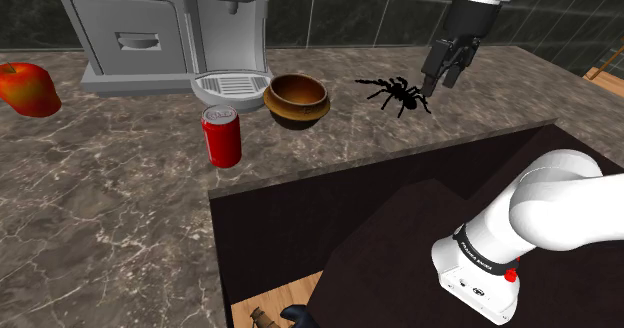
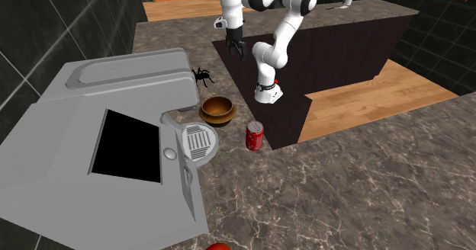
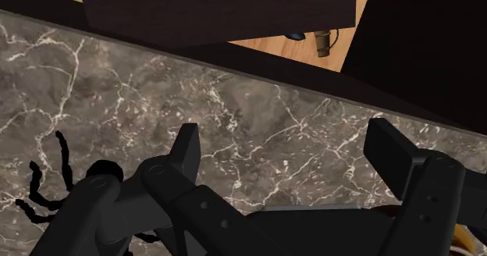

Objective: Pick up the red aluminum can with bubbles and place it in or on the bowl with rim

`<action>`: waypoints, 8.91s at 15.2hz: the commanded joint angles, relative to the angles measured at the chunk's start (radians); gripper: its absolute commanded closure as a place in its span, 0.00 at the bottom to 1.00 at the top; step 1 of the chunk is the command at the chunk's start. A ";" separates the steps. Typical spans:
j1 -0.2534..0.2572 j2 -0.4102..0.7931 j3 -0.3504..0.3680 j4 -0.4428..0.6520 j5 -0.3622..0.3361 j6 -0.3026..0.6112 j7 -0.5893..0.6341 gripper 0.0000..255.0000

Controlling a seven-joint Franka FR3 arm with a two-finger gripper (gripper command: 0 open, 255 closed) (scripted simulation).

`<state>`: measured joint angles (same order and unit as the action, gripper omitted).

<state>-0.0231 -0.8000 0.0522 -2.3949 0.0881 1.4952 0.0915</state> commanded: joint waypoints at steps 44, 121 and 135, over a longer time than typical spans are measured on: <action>0.212 1.129 0.510 0.854 -0.255 0.317 0.787 0.00; -0.080 0.857 0.401 0.901 -0.105 0.040 0.367 1.00; -0.086 0.829 0.396 0.761 -0.093 0.154 0.358 1.00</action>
<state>-0.1095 0.0290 0.4486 -1.6337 -0.0046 1.6494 0.4494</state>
